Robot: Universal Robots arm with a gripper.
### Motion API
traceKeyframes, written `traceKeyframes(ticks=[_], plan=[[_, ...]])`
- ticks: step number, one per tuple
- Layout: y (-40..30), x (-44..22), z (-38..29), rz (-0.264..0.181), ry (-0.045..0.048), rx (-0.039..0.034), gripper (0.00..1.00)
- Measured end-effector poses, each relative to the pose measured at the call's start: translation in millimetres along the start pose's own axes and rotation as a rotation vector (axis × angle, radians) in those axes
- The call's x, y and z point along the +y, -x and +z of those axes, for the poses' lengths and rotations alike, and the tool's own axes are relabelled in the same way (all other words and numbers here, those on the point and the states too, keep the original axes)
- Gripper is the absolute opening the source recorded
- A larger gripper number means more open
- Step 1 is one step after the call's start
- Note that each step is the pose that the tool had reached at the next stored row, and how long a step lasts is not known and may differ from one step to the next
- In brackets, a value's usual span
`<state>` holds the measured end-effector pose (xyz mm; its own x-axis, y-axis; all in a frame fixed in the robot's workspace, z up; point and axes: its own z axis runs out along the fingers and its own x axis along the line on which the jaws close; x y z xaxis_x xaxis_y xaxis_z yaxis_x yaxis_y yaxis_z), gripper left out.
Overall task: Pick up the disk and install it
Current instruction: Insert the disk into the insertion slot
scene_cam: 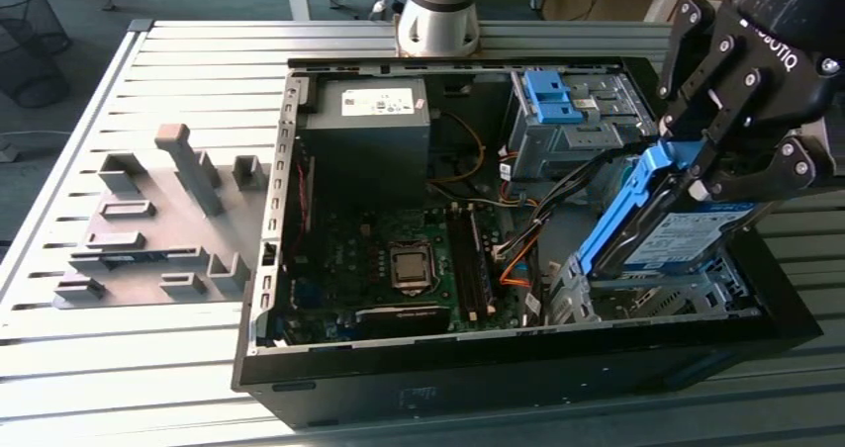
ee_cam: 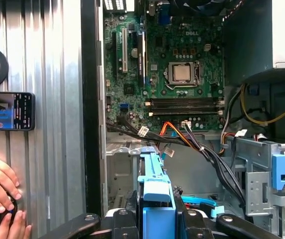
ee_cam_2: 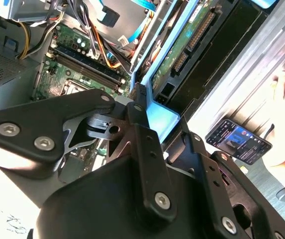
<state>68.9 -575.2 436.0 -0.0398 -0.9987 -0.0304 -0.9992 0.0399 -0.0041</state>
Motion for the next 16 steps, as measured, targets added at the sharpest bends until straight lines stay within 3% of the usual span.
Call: traceKeyframes(ticks=[10,16], plan=[[-0.3,0.0,8.6,0.000,0.0000,-0.0001,0.36],[-0.3,-0.5,8.8,0.000,0.0000,0.0001,0.36]])
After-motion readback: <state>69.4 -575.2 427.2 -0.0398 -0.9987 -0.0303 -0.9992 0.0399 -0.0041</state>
